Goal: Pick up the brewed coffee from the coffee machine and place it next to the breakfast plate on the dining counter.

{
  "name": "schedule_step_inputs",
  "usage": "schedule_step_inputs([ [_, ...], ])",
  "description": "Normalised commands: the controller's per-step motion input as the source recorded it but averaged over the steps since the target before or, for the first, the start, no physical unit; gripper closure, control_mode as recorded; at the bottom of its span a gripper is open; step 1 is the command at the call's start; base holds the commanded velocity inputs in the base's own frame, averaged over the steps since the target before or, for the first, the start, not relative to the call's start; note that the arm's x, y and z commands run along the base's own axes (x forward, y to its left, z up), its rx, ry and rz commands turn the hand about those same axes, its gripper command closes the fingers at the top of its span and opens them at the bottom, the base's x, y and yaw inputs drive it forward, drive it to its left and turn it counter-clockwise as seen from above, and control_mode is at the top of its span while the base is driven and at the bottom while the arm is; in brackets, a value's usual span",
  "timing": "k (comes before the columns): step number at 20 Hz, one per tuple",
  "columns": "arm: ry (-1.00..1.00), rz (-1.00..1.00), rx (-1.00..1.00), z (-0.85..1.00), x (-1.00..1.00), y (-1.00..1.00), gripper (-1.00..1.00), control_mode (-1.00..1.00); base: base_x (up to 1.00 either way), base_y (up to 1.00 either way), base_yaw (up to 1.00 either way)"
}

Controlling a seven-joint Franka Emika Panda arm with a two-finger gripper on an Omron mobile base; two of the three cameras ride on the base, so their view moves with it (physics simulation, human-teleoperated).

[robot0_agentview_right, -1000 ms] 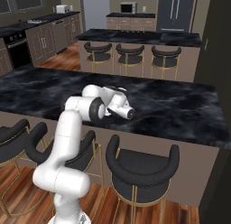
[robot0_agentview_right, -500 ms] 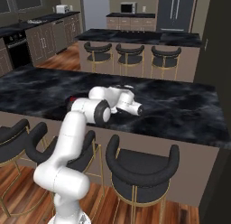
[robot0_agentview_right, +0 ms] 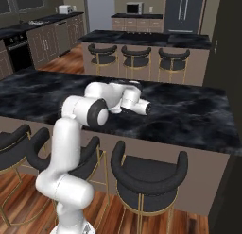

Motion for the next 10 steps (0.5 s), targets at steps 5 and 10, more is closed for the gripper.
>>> schedule_step_inputs([
  [5,-0.18,0.0,-0.08,0.87,-1.0,0.03,-1.0,-1.0,0.0,0.0,0.0],
  [10,-0.04,0.0,-0.07,0.99,-0.76,0.02,-1.0,-1.0,0.0,0.0,0.0],
])
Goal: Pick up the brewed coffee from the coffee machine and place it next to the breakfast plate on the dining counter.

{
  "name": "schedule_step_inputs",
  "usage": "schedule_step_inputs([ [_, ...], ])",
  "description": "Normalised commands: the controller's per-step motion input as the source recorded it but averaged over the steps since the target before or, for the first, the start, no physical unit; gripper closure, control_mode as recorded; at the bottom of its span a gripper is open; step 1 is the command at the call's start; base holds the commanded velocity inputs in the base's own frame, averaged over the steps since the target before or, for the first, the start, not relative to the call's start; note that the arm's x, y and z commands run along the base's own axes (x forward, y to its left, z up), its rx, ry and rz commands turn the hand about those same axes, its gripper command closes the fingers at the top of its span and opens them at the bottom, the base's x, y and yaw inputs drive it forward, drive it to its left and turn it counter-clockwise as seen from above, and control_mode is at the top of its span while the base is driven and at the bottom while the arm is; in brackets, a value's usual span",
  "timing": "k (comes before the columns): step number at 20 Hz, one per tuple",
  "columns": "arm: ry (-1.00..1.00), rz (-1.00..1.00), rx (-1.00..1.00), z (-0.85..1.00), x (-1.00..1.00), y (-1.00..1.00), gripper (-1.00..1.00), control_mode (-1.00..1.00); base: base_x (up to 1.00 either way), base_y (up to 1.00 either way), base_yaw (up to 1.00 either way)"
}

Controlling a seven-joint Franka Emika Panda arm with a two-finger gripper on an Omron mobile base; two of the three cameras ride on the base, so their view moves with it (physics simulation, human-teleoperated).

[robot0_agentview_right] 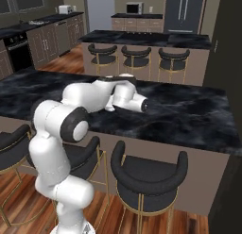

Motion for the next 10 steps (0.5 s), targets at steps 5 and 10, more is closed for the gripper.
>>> schedule_step_inputs([
  [5,-0.01,0.03,0.0,0.46,-0.2,0.0,-1.0,-1.0,0.0,0.0,0.0],
  [10,0.0,0.0,0.0,0.0,0.0,0.0,-1.0,-1.0,0.0,0.0,0.0],
])
